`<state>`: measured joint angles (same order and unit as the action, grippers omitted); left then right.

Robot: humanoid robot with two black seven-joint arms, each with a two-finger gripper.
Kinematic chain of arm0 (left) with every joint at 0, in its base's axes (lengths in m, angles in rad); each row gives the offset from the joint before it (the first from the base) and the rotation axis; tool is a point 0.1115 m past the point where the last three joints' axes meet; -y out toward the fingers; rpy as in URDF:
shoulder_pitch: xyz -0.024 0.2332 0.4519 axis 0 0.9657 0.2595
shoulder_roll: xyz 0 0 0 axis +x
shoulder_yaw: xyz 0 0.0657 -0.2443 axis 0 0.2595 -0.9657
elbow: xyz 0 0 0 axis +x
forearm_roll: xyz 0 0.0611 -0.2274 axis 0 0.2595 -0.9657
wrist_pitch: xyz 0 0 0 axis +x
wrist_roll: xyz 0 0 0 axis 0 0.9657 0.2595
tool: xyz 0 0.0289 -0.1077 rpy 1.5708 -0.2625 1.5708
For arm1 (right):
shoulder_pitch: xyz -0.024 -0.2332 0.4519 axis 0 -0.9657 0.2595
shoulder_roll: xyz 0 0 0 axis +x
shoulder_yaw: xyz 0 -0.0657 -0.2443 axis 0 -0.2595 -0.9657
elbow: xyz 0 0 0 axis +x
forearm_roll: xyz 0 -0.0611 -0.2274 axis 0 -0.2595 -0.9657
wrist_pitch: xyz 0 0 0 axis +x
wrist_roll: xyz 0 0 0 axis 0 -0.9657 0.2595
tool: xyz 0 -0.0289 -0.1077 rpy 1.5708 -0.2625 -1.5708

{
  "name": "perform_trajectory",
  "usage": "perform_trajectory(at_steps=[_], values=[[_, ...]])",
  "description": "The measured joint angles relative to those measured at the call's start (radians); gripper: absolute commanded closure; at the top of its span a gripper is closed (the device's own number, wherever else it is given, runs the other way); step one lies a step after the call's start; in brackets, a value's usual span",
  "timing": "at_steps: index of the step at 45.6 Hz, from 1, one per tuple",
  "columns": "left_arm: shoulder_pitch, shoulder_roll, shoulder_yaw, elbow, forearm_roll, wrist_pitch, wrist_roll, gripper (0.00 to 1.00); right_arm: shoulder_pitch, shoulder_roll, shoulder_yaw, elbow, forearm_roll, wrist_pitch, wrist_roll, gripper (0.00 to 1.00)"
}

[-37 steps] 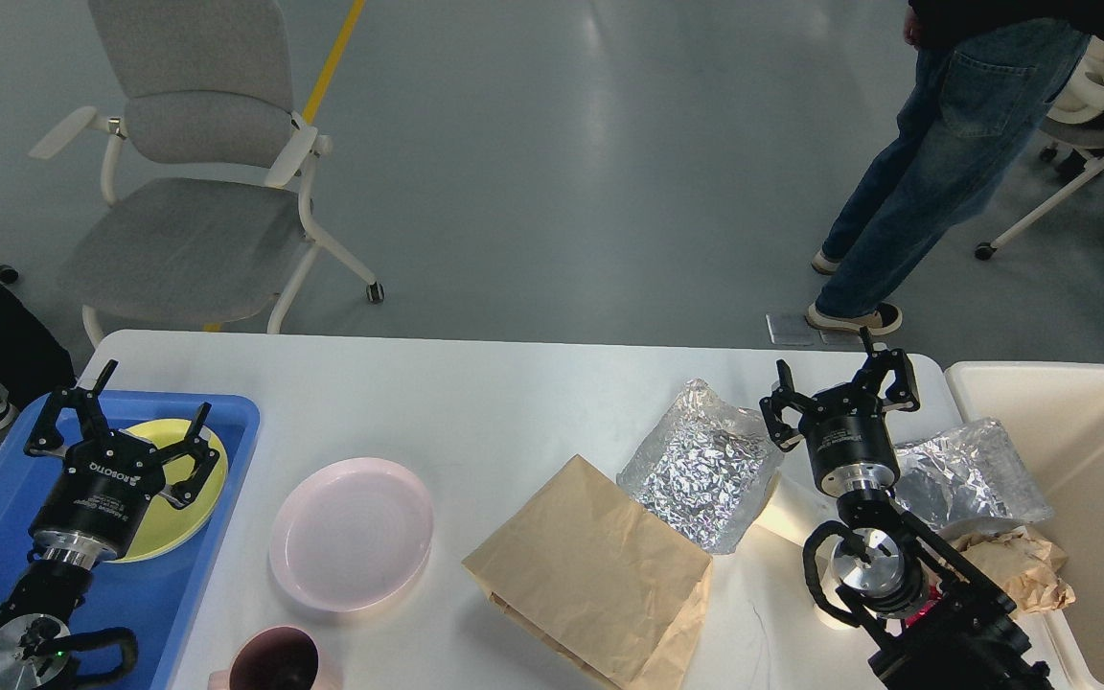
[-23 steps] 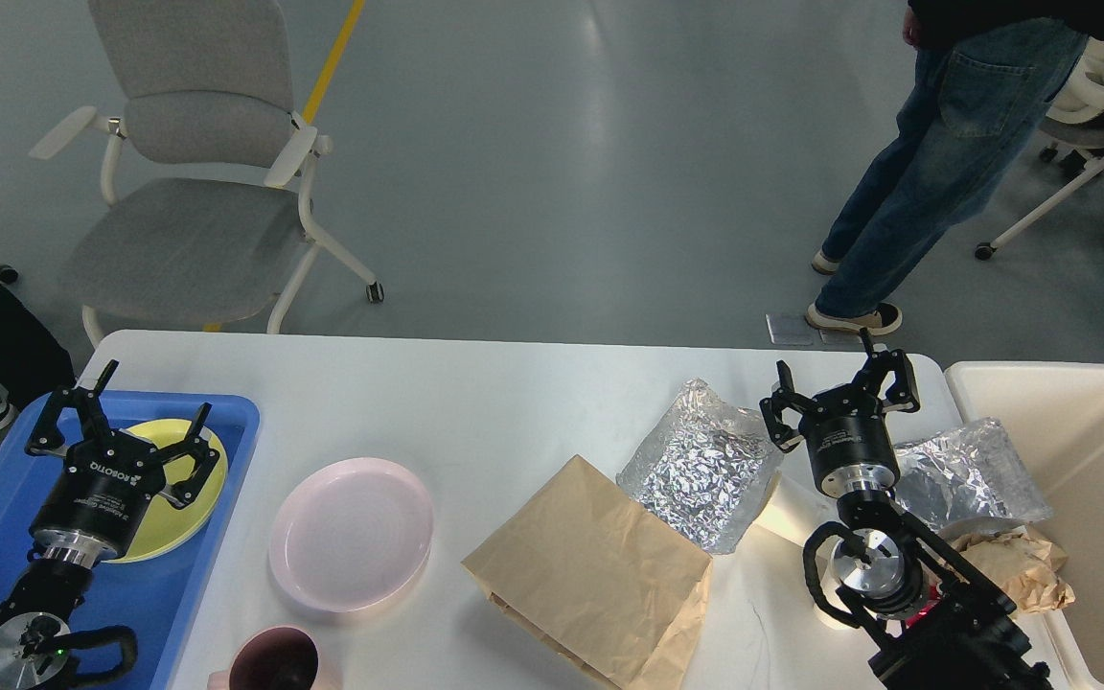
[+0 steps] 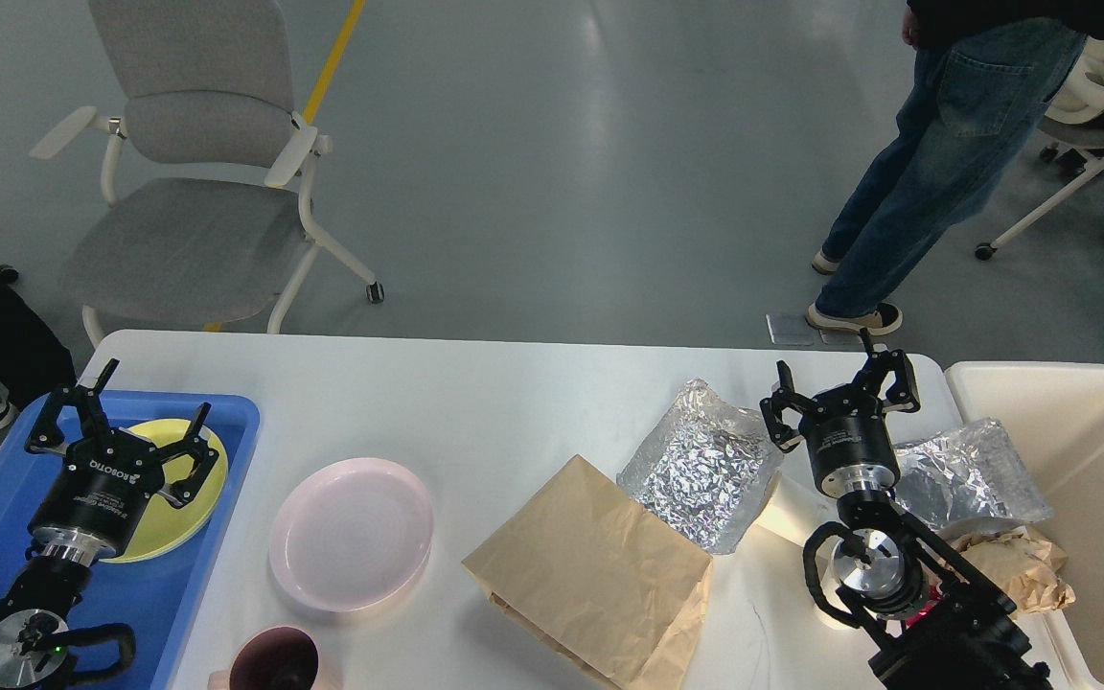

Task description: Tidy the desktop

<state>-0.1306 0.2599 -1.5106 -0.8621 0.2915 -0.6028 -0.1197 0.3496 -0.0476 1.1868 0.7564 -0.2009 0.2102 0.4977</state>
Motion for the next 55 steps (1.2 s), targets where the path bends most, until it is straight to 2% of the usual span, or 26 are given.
perform_trajectory(at_steps=[6, 9, 13, 16, 20, 24, 28, 32, 38, 44, 50, 55], values=[[0.004, 0.032, 0.034, -0.001, 0.000, 0.003, -0.004, 0.02, 0.000, 0.000, 0.000, -0.001, 0.000, 0.000, 0.000, 0.00], [0.004, 0.066, 0.097, -0.003, 0.000, 0.004, -0.009, 0.02, 0.000, 0.000, 0.000, -0.001, 0.000, 0.000, 0.000, 0.00], [-0.030, 0.175, 0.252, -0.004, -0.004, 0.005, -0.016, 0.02, 0.000, 0.000, 0.000, -0.002, 0.000, 0.000, 0.000, 0.00], [-0.103, 0.295, 0.423, -0.005, -0.020, 0.005, -0.018, 0.02, 0.001, 0.000, 0.000, -0.002, 0.000, 0.000, 0.000, 0.00], [-0.241, 0.432, 0.680, -0.006, -0.058, -0.008, -0.019, 0.02, 0.001, 0.000, 0.000, -0.002, 0.000, 0.000, 0.000, 0.00], [-0.429, 0.559, 0.982, -0.014, -0.096, -0.030, -0.020, 0.02, 0.001, 0.000, 0.000, -0.001, 0.000, 0.000, 0.000, 0.00], [-0.645, 0.637, 1.254, -0.017, -0.107, -0.085, -0.024, 0.02, 0.000, 0.000, 0.000, -0.001, 0.000, 0.000, 0.000, 0.00], [-0.877, 0.665, 1.514, -0.017, -0.110, -0.151, -0.025, 0.02, 0.000, 0.000, 0.000, 0.000, 0.000, 0.000, -0.001, 0.00], [-1.239, 0.627, 1.921, -0.018, -0.111, -0.225, -0.026, 0.02, 0.000, 0.000, 0.000, 0.001, 0.000, 0.000, -0.001, 0.00], [-1.576, 0.462, 2.351, -0.036, -0.129, -0.245, -0.037, 0.02, 0.000, 0.000, 0.000, 0.002, 0.000, 0.000, -0.001, 0.00], [-1.795, 0.295, 2.593, -0.107, -0.201, -0.250, -0.086, 0.02, 0.000, 0.000, 0.000, 0.002, 0.000, 0.000, -0.001, 0.00], [-1.923, 0.153, 2.735, -0.154, -0.221, -0.252, -0.101, 0.02, 0.000, 0.000, 0.000, 0.000, 0.000, 0.000, -0.001, 0.00]])
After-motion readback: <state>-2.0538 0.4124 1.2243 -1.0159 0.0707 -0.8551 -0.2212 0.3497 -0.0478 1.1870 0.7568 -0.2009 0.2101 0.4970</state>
